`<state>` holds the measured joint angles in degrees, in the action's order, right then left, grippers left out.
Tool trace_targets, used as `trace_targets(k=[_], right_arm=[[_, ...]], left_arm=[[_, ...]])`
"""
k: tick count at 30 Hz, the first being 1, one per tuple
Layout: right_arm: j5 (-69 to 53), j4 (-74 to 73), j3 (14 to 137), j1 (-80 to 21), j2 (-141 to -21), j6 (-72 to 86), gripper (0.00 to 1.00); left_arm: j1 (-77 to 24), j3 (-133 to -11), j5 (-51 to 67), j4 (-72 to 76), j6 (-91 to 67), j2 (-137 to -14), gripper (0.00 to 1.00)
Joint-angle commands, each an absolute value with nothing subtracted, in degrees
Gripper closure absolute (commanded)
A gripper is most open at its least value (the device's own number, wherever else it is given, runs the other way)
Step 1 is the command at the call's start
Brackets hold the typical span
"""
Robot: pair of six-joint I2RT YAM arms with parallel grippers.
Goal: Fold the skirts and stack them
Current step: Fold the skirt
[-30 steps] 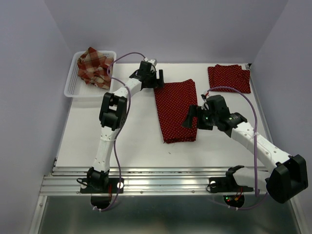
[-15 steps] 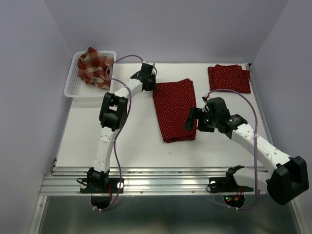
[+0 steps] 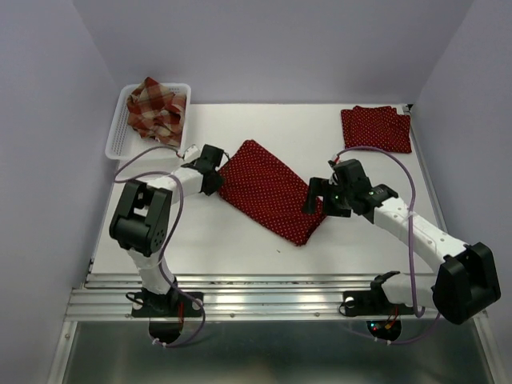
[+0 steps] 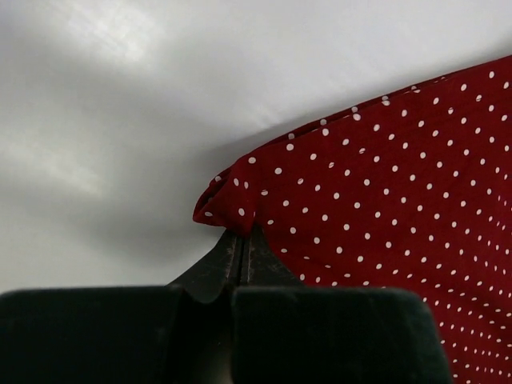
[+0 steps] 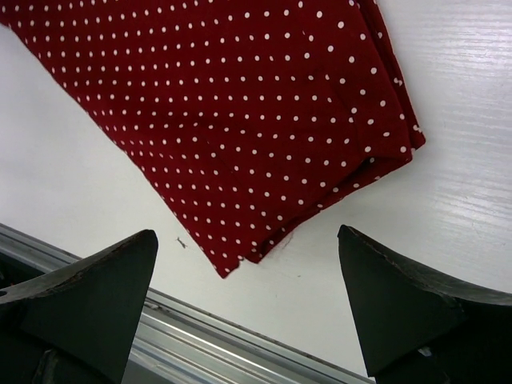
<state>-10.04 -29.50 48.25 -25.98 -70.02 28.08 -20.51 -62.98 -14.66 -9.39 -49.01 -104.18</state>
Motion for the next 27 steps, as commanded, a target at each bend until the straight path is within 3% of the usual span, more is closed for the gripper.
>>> trace_targets(k=[1, 4, 6, 10, 12, 14, 20, 27], right_arm=[[-8.0, -27.07, 50.71, -26.46, -70.75, 27.77, 0.0], [-7.03, -27.07, 50.01, -26.46, -71.28, 28.83, 0.0], [-4.06, -27.07, 49.31, -26.46, -70.84, 30.14, 0.0], [0.51, -27.07, 48.08, -26.46, -68.83, 32.6, 0.0], [2.63, -27.25, 47.37, -26.46, -67.94, 33.57, 0.0], [4.56, -27.42, 46.94, -26.46, -66.98, 34.27, 0.0], [9.74, -29.26, 46.32, -25.85, -66.97, 35.6, 0.0], [10.64, -31.38, 44.83, -20.57, -66.97, 36.74, 0.0]], left_arm=[[-23.46, -53.28, -18.8, -8.52, -64.84, -95.81, 1.0], [-27.5, -46.77, -18.73, -8.96, -71.88, -90.71, 0.93], [-32.92, -42.13, -18.54, -10.36, -78.18, -86.77, 0.77], [-38.75, -39.99, -20.03, -15.9, -86.37, -80.69, 0.67], [-41.82, -39.55, -21.09, -18.7, -87.45, -78.67, 0.57], [-43.15, -39.64, -21.71, -20.04, -87.54, -76.65, 0.36], [-44.56, -42.18, -22.49, -23.72, -79.64, -74.53, 0.02], [-44.3, -52.99, -32.06, -33.66, -70.41, -67.59, 0.01]])
